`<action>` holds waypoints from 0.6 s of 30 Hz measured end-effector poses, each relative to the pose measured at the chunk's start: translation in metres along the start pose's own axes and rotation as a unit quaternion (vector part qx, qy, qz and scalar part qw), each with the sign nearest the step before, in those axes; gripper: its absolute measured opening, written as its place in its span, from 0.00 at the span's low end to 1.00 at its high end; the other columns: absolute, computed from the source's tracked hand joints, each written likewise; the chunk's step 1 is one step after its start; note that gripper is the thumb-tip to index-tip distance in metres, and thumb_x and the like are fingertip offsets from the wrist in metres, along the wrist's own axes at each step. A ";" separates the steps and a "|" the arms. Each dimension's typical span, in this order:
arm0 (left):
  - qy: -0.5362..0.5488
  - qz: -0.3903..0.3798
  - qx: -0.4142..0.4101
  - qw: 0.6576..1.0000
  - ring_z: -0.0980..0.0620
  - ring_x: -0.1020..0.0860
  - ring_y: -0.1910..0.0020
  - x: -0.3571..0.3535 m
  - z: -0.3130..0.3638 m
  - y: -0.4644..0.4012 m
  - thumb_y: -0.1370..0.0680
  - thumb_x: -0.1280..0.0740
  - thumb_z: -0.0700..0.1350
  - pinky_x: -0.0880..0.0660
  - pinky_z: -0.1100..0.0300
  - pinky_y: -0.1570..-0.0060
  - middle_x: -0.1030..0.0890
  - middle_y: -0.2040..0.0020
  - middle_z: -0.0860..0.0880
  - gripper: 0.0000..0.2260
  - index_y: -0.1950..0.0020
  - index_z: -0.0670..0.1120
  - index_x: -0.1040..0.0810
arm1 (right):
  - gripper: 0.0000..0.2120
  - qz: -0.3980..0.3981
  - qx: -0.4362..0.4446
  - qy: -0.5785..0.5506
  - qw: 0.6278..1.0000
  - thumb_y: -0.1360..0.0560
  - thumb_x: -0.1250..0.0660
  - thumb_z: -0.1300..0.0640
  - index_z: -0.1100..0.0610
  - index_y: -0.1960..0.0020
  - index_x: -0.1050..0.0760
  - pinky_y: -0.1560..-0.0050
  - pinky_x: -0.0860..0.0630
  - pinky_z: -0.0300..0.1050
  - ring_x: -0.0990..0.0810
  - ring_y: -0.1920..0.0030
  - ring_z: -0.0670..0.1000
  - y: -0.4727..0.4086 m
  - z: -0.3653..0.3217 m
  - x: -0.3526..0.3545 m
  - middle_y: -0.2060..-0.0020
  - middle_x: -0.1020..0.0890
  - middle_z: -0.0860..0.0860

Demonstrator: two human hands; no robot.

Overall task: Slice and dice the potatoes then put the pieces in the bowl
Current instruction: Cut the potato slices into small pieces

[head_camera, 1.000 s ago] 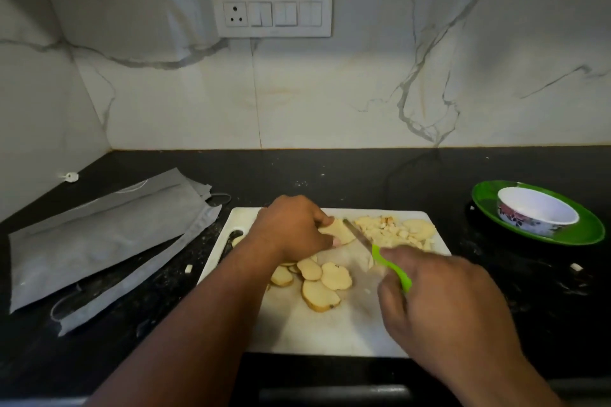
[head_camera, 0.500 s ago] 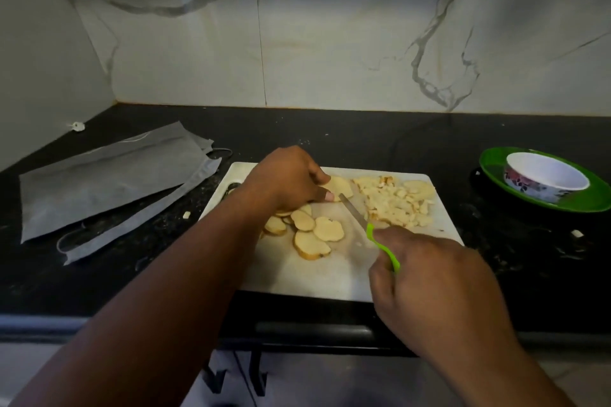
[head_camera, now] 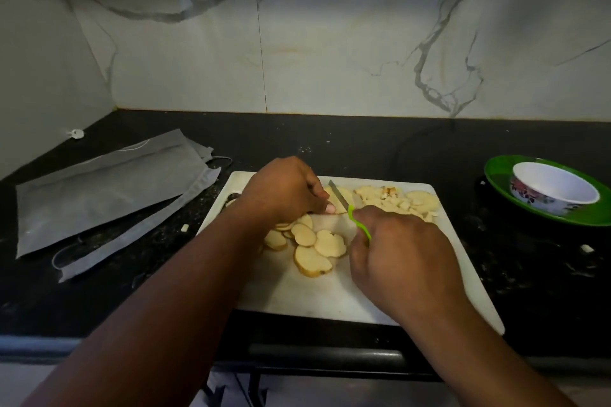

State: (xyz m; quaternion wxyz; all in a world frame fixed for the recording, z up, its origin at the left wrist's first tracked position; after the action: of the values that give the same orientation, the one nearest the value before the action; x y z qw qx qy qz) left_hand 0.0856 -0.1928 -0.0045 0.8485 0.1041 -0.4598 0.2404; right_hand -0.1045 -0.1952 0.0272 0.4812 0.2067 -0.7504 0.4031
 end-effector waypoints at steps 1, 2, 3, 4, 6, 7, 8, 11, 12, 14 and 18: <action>0.005 -0.001 0.000 1.000 0.58 0.18 0.52 0.000 0.000 0.000 0.28 0.19 0.52 0.21 0.60 0.48 0.13 0.53 0.58 0.07 0.53 0.53 0.11 | 0.12 0.003 0.004 0.002 1.000 0.25 0.34 0.50 0.49 0.43 0.19 0.67 0.24 0.43 0.21 0.67 0.48 0.008 0.002 0.001 0.64 0.17 0.46; 0.008 -0.004 -0.001 1.000 0.58 0.18 0.52 -0.001 0.000 0.000 0.28 0.19 0.52 0.22 0.61 0.50 0.14 0.52 0.58 0.07 0.53 0.53 0.11 | 0.10 0.011 0.006 0.002 1.000 0.28 0.31 0.52 0.49 0.48 0.18 0.72 0.26 0.42 0.22 0.71 0.48 0.017 0.003 0.004 0.68 0.18 0.47; 0.010 -0.008 -0.001 1.000 0.58 0.18 0.52 -0.001 -0.001 -0.001 0.28 0.20 0.52 0.23 0.62 0.50 0.14 0.52 0.58 0.06 0.53 0.53 0.11 | 0.09 0.024 0.004 0.004 1.000 0.31 0.28 0.54 0.50 0.51 0.17 0.75 0.28 0.41 0.24 0.75 0.48 0.028 0.006 0.007 0.72 0.20 0.47; 0.011 -0.013 -0.002 1.000 0.58 0.18 0.51 -0.002 -0.001 -0.002 0.28 0.20 0.52 0.23 0.62 0.50 0.14 0.52 0.58 0.06 0.52 0.53 0.11 | 0.10 0.033 0.000 0.005 0.999 0.33 0.26 0.55 0.50 0.52 0.17 0.77 0.29 0.41 0.25 0.76 0.48 0.038 0.009 0.011 0.74 0.21 0.46; 0.012 -0.020 -0.003 1.000 0.58 0.19 0.50 -0.003 -0.001 -0.002 0.27 0.20 0.52 0.23 0.61 0.48 0.14 0.51 0.58 0.07 0.52 0.53 0.11 | 0.12 0.044 -0.005 0.002 0.999 0.35 0.27 0.55 0.48 0.52 0.16 0.76 0.30 0.39 0.24 0.76 0.49 0.055 0.014 0.020 0.74 0.21 0.45; 0.012 -0.019 -0.006 1.000 0.58 0.19 0.50 -0.003 -0.001 -0.002 0.27 0.20 0.52 0.23 0.60 0.47 0.14 0.51 0.58 0.07 0.52 0.53 0.11 | 0.12 0.053 -0.006 0.000 0.999 0.35 0.28 0.54 0.48 0.52 0.16 0.75 0.29 0.39 0.23 0.76 0.50 0.061 0.015 0.026 0.73 0.20 0.44; 0.011 -0.018 -0.009 1.000 0.58 0.19 0.50 -0.002 -0.001 -0.002 0.28 0.20 0.53 0.23 0.60 0.47 0.14 0.51 0.58 0.07 0.52 0.54 0.11 | 0.13 0.062 -0.006 -0.001 0.998 0.35 0.30 0.53 0.48 0.52 0.15 0.74 0.29 0.38 0.23 0.76 0.50 0.064 0.015 0.032 0.72 0.20 0.44; 0.002 -0.016 -0.022 1.000 0.59 0.19 0.50 0.000 0.002 0.000 0.27 0.20 0.53 0.22 0.59 0.45 0.14 0.49 0.59 0.07 0.51 0.54 0.11 | 0.12 0.074 -0.008 0.005 0.997 0.32 0.30 0.55 0.49 0.50 0.15 0.72 0.32 0.37 0.26 0.76 0.47 0.051 0.012 0.038 0.72 0.20 0.45; -0.004 -0.017 -0.025 1.000 0.59 0.19 0.49 0.000 0.003 0.001 0.26 0.21 0.53 0.22 0.58 0.43 0.14 0.48 0.59 0.07 0.51 0.55 0.11 | 0.11 0.077 -0.008 0.005 0.997 0.31 0.29 0.55 0.50 0.49 0.15 0.72 0.33 0.37 0.28 0.76 0.46 0.042 0.010 0.035 0.72 0.20 0.45; -0.020 -0.018 -0.026 0.999 0.58 0.20 0.46 0.001 0.004 0.003 0.25 0.22 0.52 0.22 0.55 0.40 0.15 0.45 0.59 0.05 0.50 0.56 0.12 | 0.12 0.070 -0.010 0.002 0.997 0.31 0.28 0.54 0.51 0.48 0.16 0.73 0.30 0.38 0.25 0.74 0.47 0.022 0.005 0.025 0.72 0.20 0.46; -0.024 -0.016 -0.012 1.000 0.56 0.19 0.46 0.001 0.004 0.003 0.25 0.22 0.52 0.21 0.50 0.38 0.14 0.45 0.58 0.05 0.49 0.56 0.12 | 0.11 0.018 -0.011 0.008 1.000 0.25 0.33 0.51 0.49 0.44 0.18 0.69 0.25 0.42 0.21 0.68 0.48 0.000 -0.002 -0.004 0.65 0.17 0.46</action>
State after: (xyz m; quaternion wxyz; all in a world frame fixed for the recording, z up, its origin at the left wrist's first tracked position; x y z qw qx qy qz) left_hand 0.0818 -0.1915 -0.0021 0.8419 0.1074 -0.4814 0.2189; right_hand -0.1018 -0.1934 0.0240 0.4823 0.1845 -0.7545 0.4051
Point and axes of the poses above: each hand's wrist, its own y-axis away from the middle knuckle, its own x-axis out of the back of the hand, z = x × y, the point moved 8 cm from there along -y, towards the middle knuckle
